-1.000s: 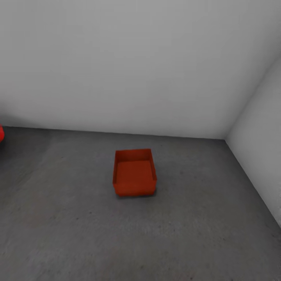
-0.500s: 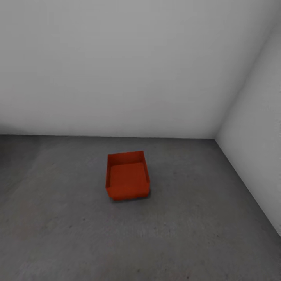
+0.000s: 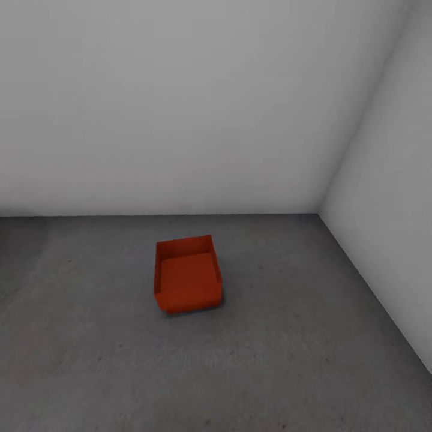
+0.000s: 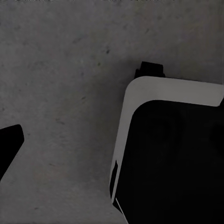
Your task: Move the two storage containers from the living room to the garage. In the garage, place one container on the floor and stack the other container on top of it (either order is fine).
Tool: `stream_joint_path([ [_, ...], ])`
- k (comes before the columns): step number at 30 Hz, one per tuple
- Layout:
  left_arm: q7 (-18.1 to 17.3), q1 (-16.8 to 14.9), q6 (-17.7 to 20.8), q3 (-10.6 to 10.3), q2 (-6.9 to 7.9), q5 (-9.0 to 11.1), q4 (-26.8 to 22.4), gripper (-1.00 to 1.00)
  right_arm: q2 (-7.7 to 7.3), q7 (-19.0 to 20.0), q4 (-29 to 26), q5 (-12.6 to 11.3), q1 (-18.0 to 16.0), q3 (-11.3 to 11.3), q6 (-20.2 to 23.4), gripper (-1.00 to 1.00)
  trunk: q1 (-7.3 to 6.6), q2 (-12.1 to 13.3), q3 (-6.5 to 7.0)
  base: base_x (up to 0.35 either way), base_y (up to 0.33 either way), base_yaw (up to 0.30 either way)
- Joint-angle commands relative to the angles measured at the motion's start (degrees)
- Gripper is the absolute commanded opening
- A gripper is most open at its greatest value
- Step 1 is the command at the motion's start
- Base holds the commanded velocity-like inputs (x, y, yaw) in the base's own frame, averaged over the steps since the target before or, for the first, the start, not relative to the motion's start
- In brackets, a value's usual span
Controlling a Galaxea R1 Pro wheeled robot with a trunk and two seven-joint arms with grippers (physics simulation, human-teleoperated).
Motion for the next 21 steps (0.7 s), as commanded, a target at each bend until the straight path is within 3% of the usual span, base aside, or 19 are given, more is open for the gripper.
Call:
stream_joint_path([
  [1,0.1,0.0,0.1,0.1,0.01,0.5,0.0,1.0,0.04,-0.1,0.2,-0.4,0.0,0.4,-0.2,1.0,0.0,0.0,-0.03,0.0,0.0,-0.025],
  [21,0.1,0.0,0.1,0.1,0.04,0.5,-0.1,1.0,0.14,-0.6,0.2,-0.3,0.0,0.5,-0.1,1.0,0.0,0.0,1.32,0.0,0.0,-0.049],
])
